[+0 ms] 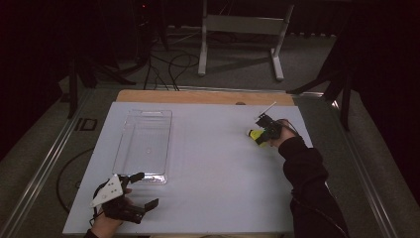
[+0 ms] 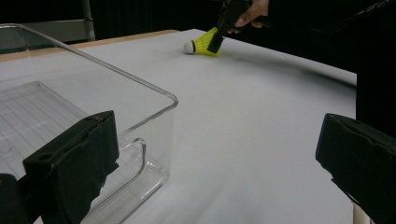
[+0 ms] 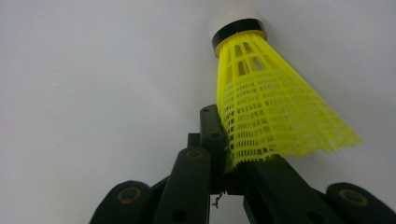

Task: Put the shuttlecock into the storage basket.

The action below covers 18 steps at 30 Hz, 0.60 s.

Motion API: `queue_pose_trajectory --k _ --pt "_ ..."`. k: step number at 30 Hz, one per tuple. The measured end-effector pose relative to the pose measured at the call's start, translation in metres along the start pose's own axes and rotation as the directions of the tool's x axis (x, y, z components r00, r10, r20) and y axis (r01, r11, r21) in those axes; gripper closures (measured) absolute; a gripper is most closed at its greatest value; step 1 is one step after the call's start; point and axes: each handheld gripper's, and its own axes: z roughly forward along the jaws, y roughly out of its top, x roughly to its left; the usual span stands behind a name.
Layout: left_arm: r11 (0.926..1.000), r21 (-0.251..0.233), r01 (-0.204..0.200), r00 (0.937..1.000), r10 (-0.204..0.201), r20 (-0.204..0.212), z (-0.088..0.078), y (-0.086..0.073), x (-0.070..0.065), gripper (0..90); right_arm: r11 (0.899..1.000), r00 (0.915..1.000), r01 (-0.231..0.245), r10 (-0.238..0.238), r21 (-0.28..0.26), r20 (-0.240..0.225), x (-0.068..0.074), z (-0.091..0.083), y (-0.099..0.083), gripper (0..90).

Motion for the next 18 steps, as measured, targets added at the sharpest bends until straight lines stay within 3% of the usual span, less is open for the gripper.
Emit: queue_pose_trajectory --k 8,12,18 --pt "1.0 0.001 0.0 1.0 0.0 -0.001 0.0 0.0 0.0 0.3 0.999 0.9986 0.053 -0.053 0.003 -0.008 0.006 -0.012 -0.001 90.0" --pt "1.0 0.004 -0.003 1.0 0.003 -0.001 0.0 0.0 0.0 0.3 0.995 0.9946 0.103 -0.103 0.002 -0.017 0.009 -0.017 -0.002 90.0" --pt "1.0 0.002 -0.002 1.0 0.002 -0.003 0.0 0.0 -0.001 0.3 0.991 0.9901 0.136 -0.135 0.004 -0.037 0.014 -0.023 -0.006 90.0"
